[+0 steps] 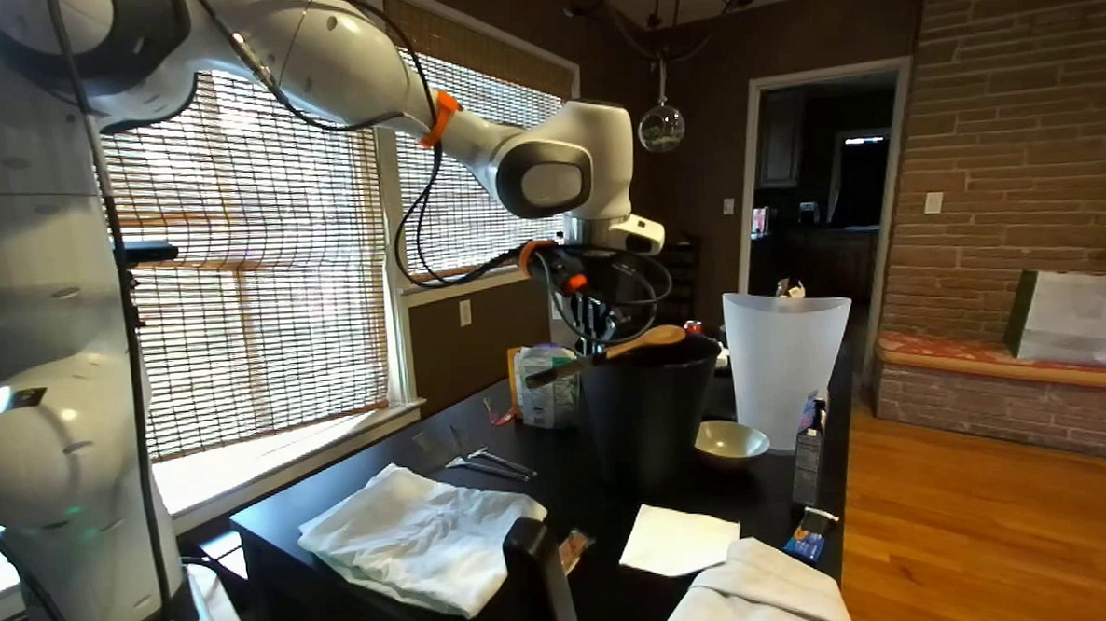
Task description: Put the wooden spoon over the black bucket
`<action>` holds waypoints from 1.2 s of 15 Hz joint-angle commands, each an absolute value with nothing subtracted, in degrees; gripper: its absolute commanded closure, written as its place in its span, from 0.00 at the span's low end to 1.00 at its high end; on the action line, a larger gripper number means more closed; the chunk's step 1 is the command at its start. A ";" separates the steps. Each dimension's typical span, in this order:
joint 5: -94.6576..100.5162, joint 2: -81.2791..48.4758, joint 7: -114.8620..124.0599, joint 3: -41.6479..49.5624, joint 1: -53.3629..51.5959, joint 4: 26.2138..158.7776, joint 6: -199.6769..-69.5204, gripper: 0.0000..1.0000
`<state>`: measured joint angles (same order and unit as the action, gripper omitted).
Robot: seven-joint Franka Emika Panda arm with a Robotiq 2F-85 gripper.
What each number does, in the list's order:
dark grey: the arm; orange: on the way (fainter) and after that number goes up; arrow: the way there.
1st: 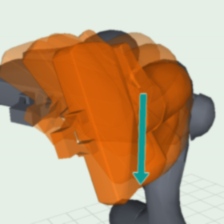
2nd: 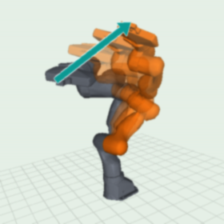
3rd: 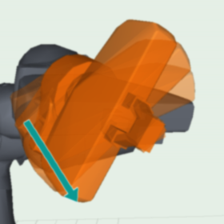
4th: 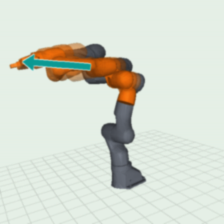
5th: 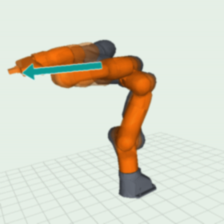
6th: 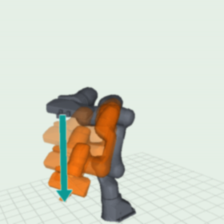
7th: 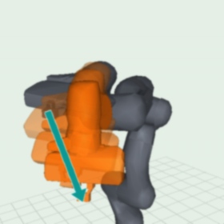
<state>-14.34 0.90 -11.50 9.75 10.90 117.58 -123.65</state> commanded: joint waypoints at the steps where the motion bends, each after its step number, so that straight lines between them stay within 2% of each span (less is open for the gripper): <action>1: -13.13 -0.11 -9.34 9.72 10.37 116.59 -125.79 0.94; 6: -7.78 -7.86 5.49 8.38 8.57 107.71 -135.89 0.95; 8: -2.34 -11.32 14.14 8.47 7.10 102.86 -136.25 0.95; 11: 4.48 -16.39 26.26 9.33 4.29 93.76 -127.67 0.95; 18: 2.40 -26.56 39.92 8.73 1.63 74.67 -105.12 0.95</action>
